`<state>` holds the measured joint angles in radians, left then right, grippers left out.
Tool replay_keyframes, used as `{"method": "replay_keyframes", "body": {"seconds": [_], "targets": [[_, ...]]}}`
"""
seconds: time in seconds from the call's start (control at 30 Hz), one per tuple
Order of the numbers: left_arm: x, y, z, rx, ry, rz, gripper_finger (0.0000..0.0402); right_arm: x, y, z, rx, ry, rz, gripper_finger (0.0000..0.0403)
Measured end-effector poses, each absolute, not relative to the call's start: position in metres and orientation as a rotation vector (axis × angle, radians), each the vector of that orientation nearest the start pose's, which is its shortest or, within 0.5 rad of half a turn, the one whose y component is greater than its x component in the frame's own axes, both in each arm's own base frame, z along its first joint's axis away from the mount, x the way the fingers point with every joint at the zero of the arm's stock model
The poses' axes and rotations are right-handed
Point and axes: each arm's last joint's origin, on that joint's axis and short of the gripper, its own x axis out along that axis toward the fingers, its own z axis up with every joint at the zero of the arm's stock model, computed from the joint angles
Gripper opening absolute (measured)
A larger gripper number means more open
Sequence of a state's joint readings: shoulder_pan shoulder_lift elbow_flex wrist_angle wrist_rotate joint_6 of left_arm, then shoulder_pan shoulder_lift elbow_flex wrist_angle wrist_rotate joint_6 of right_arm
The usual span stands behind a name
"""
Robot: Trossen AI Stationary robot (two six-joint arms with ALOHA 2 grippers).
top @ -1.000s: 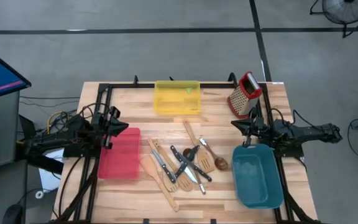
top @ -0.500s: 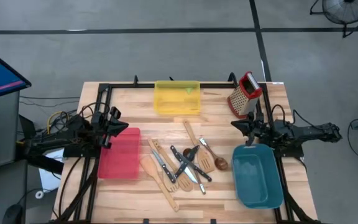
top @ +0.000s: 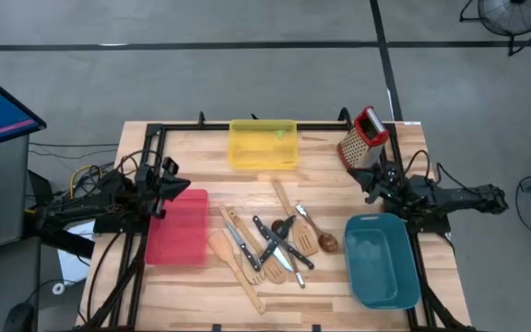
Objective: Pick & Place Kitchen Items
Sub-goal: Put the brown serving spoon into the yellow bin
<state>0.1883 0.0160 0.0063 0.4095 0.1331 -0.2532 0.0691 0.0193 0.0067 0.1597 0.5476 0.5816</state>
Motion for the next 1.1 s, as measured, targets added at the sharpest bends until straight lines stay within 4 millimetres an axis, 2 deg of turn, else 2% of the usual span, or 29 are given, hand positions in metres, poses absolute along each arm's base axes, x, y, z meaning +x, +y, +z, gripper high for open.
{"method": "replay_keyframes", "body": {"seconds": [0.13,0.23,0.37,0.47,0.6,0.83,0.97,1.03,1.1], "targets": [[0.09,0.014,0.203,-0.235,-0.402,0.037,0.0008,0.092,-0.009,0.191,0.514,-0.301,-0.433,0.0094],[0.091,0.015,0.202,-0.24,-0.39,0.043,0.0008,0.084,-0.01,0.217,0.45,-0.382,-0.425,0.0142],[0.094,0.015,0.199,-0.244,-0.356,0.042,0.0014,0.079,-0.01,0.25,0.358,-0.398,-0.437,0.0215],[0.097,0.015,0.197,-0.245,-0.323,0.021,0.0035,0.083,-0.01,0.275,0.319,-0.358,-0.46,0.0253],[0.101,0.014,0.194,-0.245,-0.275,-0.017,0.0076,0.107,-0.009,0.306,0.273,-0.213,-0.506,0.0264],[0.105,0.014,0.191,-0.248,-0.238,-0.039,0.0145,0.166,-0.006,0.346,0.223,0.212,-0.604,0.0265],[0.105,0.014,0.191,-0.248,-0.237,-0.038,0.0174,0.2,-0.003,0.348,0.21,0.541,-0.661,0.0265],[0.105,0.014,0.191,-0.248,-0.238,-0.038,0.0186,0.217,-0.002,0.351,0.242,0.635,-0.676,0.0265],[0.105,0.014,0.191,-0.248,-0.242,-0.038,0.0194,0.23,0.0,0.345,0.252,0.766,-0.685,0.0265]]}}
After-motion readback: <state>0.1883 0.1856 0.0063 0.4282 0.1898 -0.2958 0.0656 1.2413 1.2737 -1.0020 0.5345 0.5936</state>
